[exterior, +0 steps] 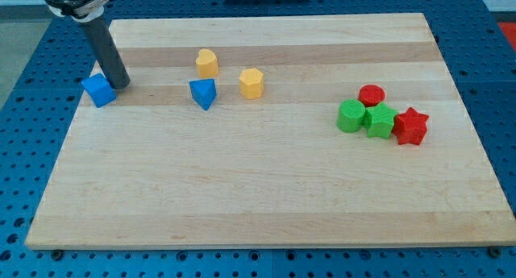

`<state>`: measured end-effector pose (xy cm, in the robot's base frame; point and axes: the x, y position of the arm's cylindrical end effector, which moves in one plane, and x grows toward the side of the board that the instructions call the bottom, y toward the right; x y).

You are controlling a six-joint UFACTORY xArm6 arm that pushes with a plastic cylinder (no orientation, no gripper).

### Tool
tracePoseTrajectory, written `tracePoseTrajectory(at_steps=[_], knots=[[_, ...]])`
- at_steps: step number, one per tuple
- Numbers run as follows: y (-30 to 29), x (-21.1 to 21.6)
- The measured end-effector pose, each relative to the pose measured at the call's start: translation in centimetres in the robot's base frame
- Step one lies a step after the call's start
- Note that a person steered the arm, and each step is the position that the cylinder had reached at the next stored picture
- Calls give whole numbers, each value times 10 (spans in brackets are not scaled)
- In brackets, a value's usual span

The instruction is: Point your arm at the yellow heart

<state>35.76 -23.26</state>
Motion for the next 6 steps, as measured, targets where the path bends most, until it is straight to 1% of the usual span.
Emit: tracePoseTrajectory(at_steps=[1,2,3,4,5,6], knots=[[41,-44],[79,-101],[159,-104],[186,-63],[183,-51],[164,-40]])
